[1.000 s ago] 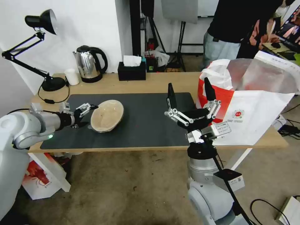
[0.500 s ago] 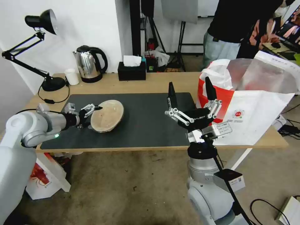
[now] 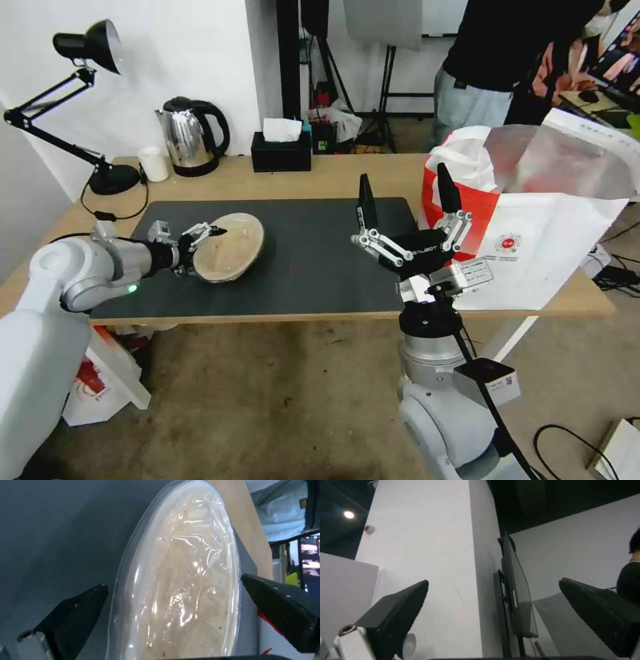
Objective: Pick up the trash from the table and place it into the takeout bag.
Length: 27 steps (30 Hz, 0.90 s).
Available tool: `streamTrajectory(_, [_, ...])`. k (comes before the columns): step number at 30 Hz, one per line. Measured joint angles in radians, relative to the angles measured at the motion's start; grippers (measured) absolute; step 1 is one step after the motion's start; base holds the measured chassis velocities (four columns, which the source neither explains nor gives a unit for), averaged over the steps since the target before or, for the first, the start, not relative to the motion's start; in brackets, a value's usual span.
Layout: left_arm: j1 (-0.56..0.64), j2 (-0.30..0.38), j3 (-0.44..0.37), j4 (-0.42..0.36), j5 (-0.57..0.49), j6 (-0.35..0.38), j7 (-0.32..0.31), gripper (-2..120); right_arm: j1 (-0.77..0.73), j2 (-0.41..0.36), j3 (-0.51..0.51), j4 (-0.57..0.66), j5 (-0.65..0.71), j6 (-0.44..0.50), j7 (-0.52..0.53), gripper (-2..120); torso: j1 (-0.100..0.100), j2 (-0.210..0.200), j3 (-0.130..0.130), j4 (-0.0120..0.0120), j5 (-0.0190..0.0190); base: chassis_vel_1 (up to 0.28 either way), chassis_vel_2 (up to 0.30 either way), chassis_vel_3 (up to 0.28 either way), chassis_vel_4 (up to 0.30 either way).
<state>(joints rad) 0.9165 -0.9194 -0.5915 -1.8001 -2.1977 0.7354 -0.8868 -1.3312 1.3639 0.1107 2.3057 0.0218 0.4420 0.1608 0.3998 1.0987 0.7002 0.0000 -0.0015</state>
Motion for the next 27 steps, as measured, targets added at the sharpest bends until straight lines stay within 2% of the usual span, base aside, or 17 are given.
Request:
streamTrajectory(19, [-0.016,-0.027,0.022,0.019,0.023,0.000,0.008,100,0.003,-0.005,0.002,0.001,0.000,0.000,0.001,100,0.000,0.000,0.000,-0.0001,0.0001,0.000,0.000,0.000,0.000])
streamTrajectory(22, [-0.016,-0.027,0.022,0.019,0.023,0.000,0.010,97,0.003,-0.005,0.002,0.001,0.000,-0.001,0.001,100,0.000,0.000,0.000,0.0000,0.0001,0.000,0.000,0.000,0.000])
streamTrajectory(27, [-0.014,-0.029,0.022,0.015,0.024,0.000,0.013,79,0.003,-0.005,0.002,0.000,0.000,-0.001,0.001,100,0.000,0.000,0.000,0.0000,0.0001,0.000,0.000,0.000,0.000])
